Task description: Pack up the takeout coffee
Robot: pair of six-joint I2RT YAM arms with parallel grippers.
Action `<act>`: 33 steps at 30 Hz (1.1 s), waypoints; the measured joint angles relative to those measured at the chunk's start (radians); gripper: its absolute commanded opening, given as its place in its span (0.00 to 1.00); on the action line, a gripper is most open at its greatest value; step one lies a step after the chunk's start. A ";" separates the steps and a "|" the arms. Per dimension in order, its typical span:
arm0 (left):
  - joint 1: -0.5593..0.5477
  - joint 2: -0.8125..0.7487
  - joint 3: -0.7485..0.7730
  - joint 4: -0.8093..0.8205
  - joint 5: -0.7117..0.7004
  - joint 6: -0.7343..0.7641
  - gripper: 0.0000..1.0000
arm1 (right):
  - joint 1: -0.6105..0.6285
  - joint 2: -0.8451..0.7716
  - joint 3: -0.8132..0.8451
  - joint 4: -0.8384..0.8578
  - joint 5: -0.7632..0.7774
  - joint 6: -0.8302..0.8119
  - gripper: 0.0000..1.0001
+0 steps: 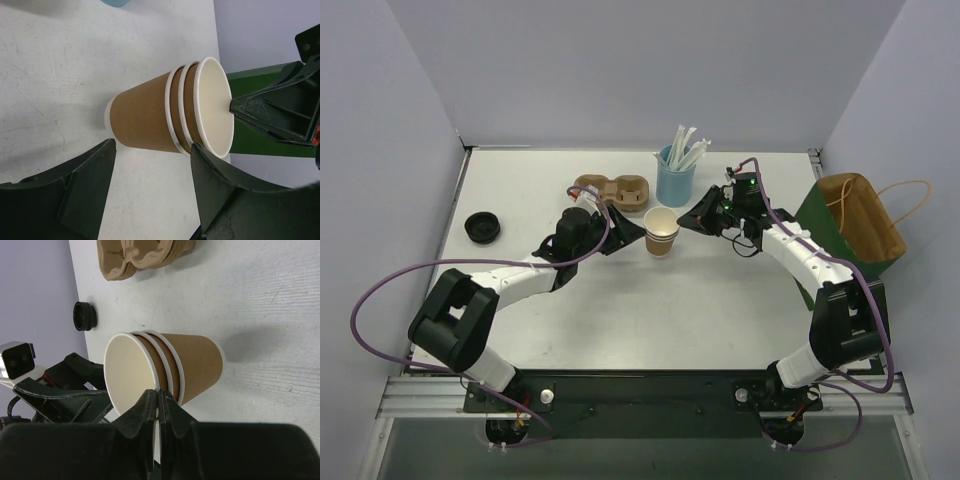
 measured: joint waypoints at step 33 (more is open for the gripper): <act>0.000 0.032 -0.048 0.090 0.008 -0.048 0.70 | -0.007 -0.004 -0.066 0.070 -0.026 0.042 0.00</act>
